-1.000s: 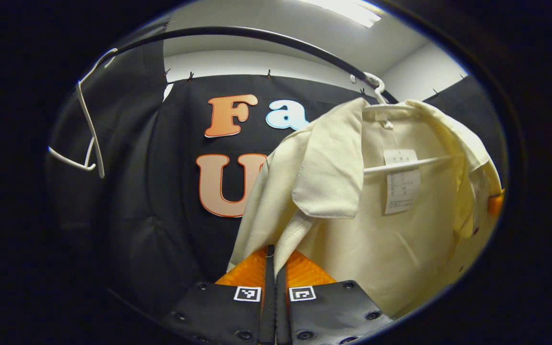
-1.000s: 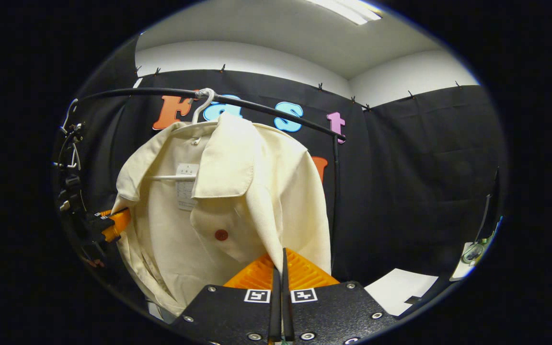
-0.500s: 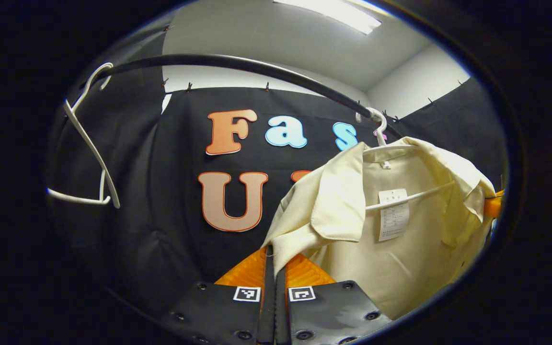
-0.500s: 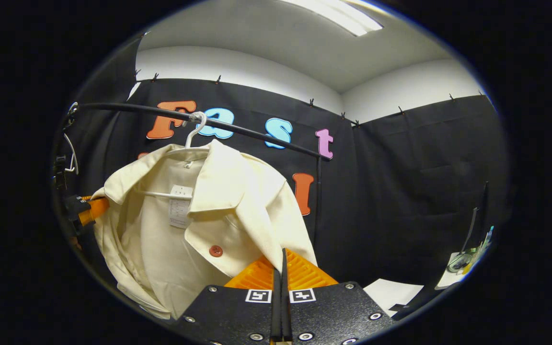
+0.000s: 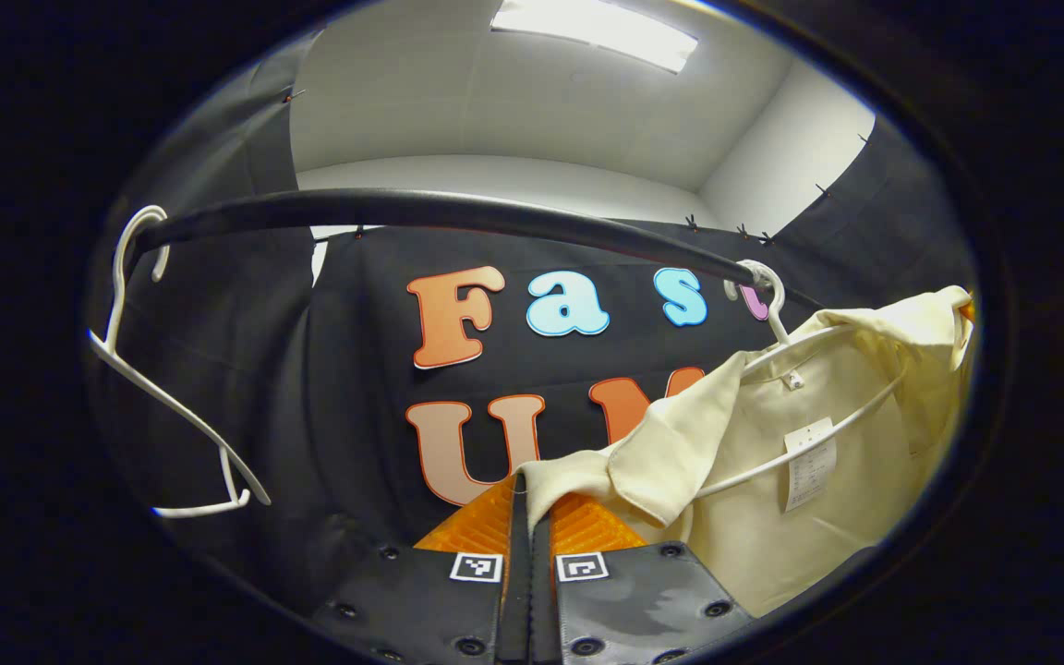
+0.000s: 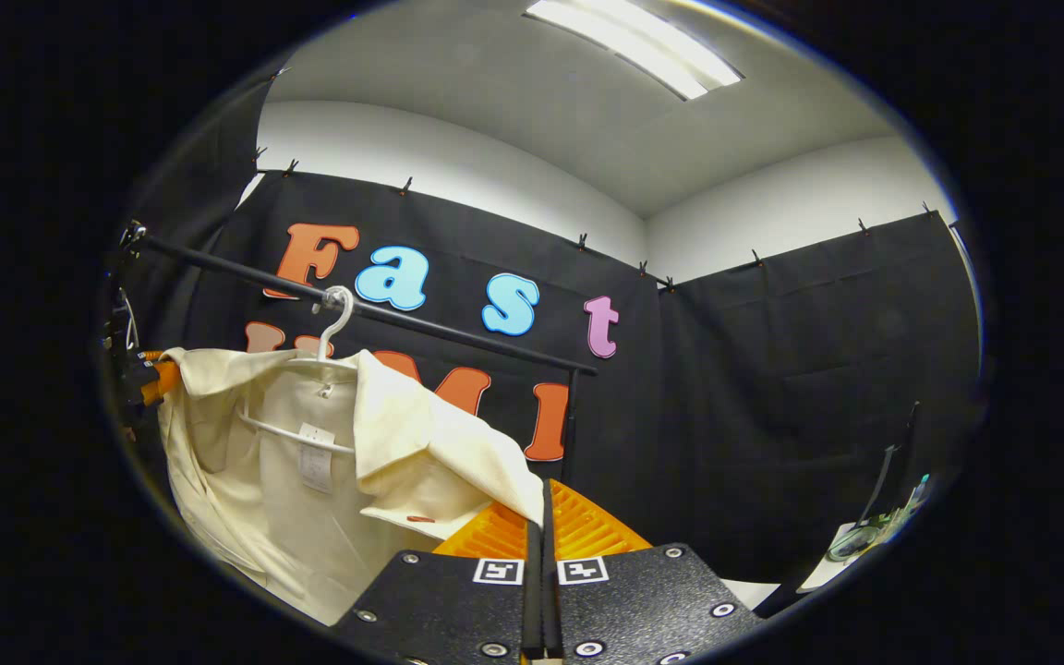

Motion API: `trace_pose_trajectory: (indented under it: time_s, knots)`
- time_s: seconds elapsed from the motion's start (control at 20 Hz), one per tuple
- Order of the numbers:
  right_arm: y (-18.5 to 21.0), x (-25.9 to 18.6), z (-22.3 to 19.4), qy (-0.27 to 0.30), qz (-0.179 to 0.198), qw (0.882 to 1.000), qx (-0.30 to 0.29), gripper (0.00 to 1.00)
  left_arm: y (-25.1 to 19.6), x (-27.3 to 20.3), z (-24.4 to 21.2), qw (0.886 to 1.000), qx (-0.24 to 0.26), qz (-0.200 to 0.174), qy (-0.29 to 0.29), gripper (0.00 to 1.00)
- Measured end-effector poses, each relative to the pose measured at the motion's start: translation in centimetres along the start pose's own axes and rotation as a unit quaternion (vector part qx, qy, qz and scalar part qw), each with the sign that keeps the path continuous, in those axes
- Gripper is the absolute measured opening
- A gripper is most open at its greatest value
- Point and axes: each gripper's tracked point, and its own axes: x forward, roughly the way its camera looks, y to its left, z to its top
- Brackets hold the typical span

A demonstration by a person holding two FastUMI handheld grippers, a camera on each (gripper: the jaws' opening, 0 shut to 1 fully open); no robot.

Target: Grasp the clothes on the hanger with both hands and then place them into the laundry hamper below.

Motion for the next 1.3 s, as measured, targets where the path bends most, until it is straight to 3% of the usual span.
trace_pose_trajectory:
  time_s: [0.15,0.6,1.3]
  knots:
    - [-2.0,1.8,1.8,-0.016,-0.018,0.999,-0.022,0.0,1.3,1.0,0.6,1.0,0.014,0.018,-0.01,0.07]
    - [-7.0,8.8,4.8,-0.02,-0.04,0.999,0.001,0.0,3.9,5.7,-0.3,0.998,0.008,0.054,-0.032,0.07]
    - [-6.9,15.2,0.8,0.006,-0.037,0.999,0.038,0.0,4.2,10.4,-2.6,0.996,0.002,0.081,-0.036,0.07]
